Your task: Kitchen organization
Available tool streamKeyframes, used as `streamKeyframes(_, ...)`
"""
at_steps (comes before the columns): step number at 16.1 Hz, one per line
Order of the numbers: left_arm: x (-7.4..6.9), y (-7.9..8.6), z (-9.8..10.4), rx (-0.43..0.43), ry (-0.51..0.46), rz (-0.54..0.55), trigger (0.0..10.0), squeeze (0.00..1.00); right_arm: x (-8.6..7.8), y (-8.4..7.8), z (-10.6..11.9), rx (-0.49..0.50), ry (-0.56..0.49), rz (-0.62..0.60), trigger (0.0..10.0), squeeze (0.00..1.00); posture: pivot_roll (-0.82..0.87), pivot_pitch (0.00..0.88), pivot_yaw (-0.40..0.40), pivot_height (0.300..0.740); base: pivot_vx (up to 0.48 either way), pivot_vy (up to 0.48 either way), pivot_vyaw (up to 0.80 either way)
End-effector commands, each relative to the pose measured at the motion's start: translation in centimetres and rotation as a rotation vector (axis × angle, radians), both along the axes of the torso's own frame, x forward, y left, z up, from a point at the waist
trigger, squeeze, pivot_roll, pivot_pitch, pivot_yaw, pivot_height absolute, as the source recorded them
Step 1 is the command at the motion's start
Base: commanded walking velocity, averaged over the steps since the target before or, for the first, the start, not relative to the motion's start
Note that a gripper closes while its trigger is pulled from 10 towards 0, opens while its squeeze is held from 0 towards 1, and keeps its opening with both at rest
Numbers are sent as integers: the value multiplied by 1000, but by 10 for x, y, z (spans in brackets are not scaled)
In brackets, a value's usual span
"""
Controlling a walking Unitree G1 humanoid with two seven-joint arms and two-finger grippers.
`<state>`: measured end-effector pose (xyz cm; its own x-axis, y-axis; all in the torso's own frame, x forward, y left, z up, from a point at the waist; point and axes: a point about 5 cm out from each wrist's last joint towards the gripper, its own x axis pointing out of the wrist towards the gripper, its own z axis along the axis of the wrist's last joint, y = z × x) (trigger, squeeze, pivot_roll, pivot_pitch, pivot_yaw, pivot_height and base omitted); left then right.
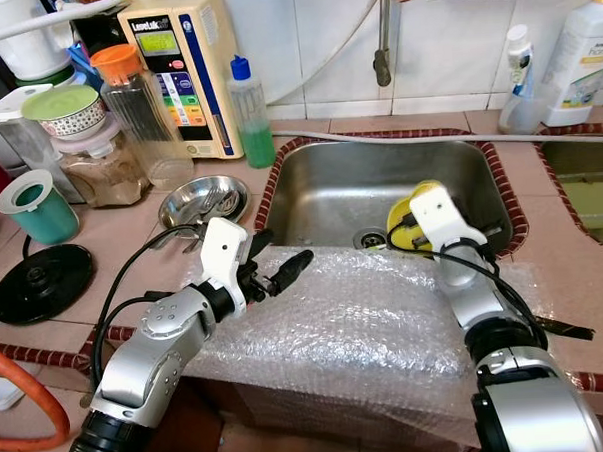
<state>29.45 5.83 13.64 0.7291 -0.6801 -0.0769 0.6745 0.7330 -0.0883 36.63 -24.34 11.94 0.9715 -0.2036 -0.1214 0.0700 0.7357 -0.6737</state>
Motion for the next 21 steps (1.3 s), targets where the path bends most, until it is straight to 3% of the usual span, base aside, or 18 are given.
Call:
streamKeyframes(1,-1,0,5,21,-17,-11,10000,1000,0,1,-5,-6,40,16,9882,616,100,0,109,740,0,0,0)
streamKeyframes(2,-3,0,5,15,-11,-20,10000,1000,-1,0,-6,26,41,16,10000,1000,102,0,102,740,0,0,0)
streamKeyframes(5,-5,0,1,28,-6,-13,10000,1000,1,4,-3,128,22,28,10000,1000,95,0,93,740,0,0,0)
streamKeyframes(7,0,0,5,31,-19,23,10000,1000,3,2,-2,329,37,-8,10000,1000,100,0,83,740,0,0,0)
streamKeyframes(10,5,7,11,-1,-26,85,10000,1000,3,0,-4,453,55,-27,10000,1000,103,0,75,740,0,0,0)
streamKeyframes(11,5,10,9,-6,-14,95,10000,1000,1,3,-10,605,96,-35,10000,1000,105,0,76,740,0,0,0)
streamKeyframes(12,5,10,8,-3,-12,94,10000,1000,1,4,-12,646,105,-38,10000,1000,105,0,76,740,0,0,0)
streamKeyframes(13,7,10,9,-2,-13,96,10000,1000,1,6,-13,769,113,-53,10000,1000,104,0,77,740,0,0,0)
streamKeyframes(15,12,13,14,-34,-13,133,10000,1000,4,8,-8,894,78,-37,10000,1000,99,0,77,740,0,0,0)
streamKeyframes(17,22,25,19,-38,-45,246,10000,1000,7,8,11,761,-62,41,10000,1000,96,0,71,740,0,0,0)
streamKeyframes(18,25,29,21,-42,-53,279,10000,1000,7,10,15,753,-83,60,10000,1000,93,0,68,740,0,0,0)
streamKeyframes(19,33,45,23,-39,-73,405,10000,1000,5,21,25,720,-157,136,10000,1000,87,0,68,740,0,0,0)
streamKeyframes(21,40,67,21,-26,-59,550,10000,1000,-3,47,36,735,-200,281,10000,1000,74,0,73,740,0,0,0)
